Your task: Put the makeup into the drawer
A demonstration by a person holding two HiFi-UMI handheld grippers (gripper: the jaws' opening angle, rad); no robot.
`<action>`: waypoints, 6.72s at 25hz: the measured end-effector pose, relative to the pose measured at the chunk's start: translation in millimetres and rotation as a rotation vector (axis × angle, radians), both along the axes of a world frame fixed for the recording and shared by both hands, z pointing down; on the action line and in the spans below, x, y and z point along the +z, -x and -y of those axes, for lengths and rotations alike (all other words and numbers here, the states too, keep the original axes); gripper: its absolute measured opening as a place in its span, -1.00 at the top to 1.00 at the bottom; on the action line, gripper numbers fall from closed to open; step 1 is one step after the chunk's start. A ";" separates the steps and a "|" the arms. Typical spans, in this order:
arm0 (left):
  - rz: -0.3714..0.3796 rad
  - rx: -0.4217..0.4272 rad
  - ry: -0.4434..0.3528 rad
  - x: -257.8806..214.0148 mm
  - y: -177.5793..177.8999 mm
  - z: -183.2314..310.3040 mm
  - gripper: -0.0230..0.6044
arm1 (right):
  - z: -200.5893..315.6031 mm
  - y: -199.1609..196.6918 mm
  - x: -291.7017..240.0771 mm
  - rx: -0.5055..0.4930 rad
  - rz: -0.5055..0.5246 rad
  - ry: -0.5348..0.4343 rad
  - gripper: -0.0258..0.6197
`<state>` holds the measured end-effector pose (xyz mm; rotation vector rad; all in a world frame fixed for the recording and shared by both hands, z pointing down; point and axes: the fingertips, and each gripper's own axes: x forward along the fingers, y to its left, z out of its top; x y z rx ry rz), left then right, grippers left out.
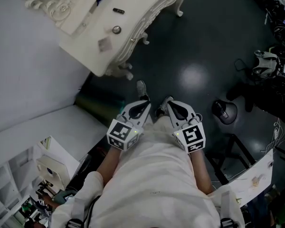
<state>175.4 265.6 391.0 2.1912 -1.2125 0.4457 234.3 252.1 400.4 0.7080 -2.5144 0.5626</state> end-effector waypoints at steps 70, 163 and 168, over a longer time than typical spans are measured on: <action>0.030 0.016 -0.010 120.4 219.2 212.1 0.89 | 223.2 235.1 199.8 -0.099 -0.203 0.033 0.59; 0.018 0.046 0.070 179.6 116.6 221.1 0.89 | 204.1 96.0 311.8 -0.266 -0.354 0.045 0.53; 0.021 0.042 0.066 179.0 112.8 220.9 0.89 | 197.4 81.1 311.3 -0.253 -0.360 0.052 0.53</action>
